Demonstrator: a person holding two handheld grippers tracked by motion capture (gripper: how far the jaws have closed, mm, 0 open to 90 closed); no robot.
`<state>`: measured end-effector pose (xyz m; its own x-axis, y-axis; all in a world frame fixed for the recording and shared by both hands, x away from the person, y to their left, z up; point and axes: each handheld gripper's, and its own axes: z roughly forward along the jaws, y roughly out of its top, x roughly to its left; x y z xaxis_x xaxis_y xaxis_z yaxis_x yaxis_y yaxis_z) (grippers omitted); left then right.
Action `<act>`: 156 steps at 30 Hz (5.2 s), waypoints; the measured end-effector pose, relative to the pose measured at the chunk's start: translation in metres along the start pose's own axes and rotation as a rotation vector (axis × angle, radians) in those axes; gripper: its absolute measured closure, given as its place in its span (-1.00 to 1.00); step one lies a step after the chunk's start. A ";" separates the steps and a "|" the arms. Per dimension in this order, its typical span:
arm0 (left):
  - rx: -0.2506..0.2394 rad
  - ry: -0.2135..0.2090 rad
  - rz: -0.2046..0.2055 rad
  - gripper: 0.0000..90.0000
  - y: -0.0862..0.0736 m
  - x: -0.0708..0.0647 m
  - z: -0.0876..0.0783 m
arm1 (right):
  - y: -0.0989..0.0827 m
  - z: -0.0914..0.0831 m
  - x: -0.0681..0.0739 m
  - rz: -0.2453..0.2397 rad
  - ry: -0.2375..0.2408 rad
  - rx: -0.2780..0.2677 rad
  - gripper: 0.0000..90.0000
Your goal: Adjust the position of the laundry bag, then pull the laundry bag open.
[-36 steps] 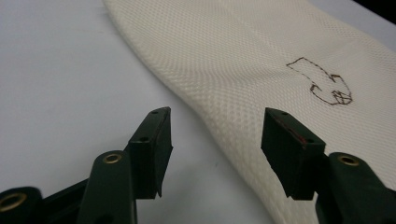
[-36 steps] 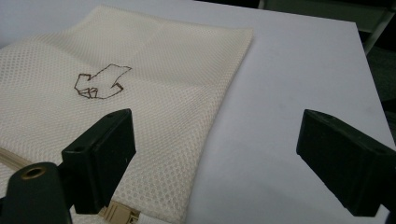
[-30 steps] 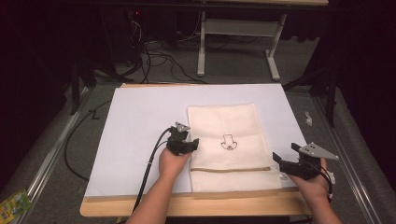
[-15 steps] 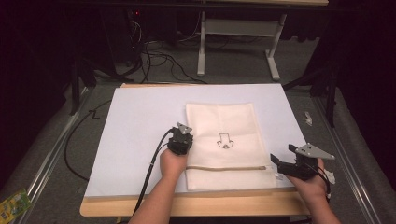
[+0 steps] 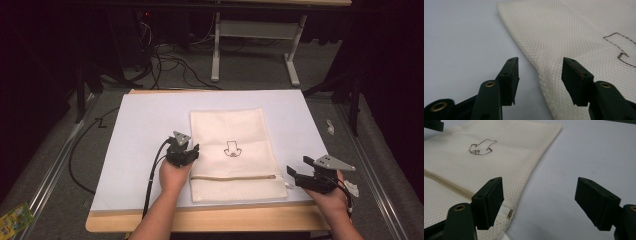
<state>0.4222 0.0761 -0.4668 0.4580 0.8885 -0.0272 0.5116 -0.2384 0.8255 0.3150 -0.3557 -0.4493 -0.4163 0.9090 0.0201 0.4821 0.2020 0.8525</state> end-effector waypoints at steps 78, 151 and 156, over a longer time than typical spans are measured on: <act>-0.024 -0.463 0.112 0.03 -0.024 -0.107 -0.042 | 0.002 0.012 0.031 -0.063 0.129 0.133 0.87; -0.059 -0.578 0.035 0.94 -0.002 -0.194 0.014 | 0.012 0.007 0.046 -0.081 0.139 0.049 0.90; -0.063 -0.598 0.016 0.94 -0.001 -0.191 0.014 | 0.014 0.005 0.046 -0.082 0.139 0.048 0.91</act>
<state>0.3446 -0.0991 -0.4701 0.8041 0.5060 -0.3122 0.4656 -0.2094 0.8599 0.3066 -0.3091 -0.4393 -0.5569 0.8301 0.0264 0.4767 0.2935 0.8286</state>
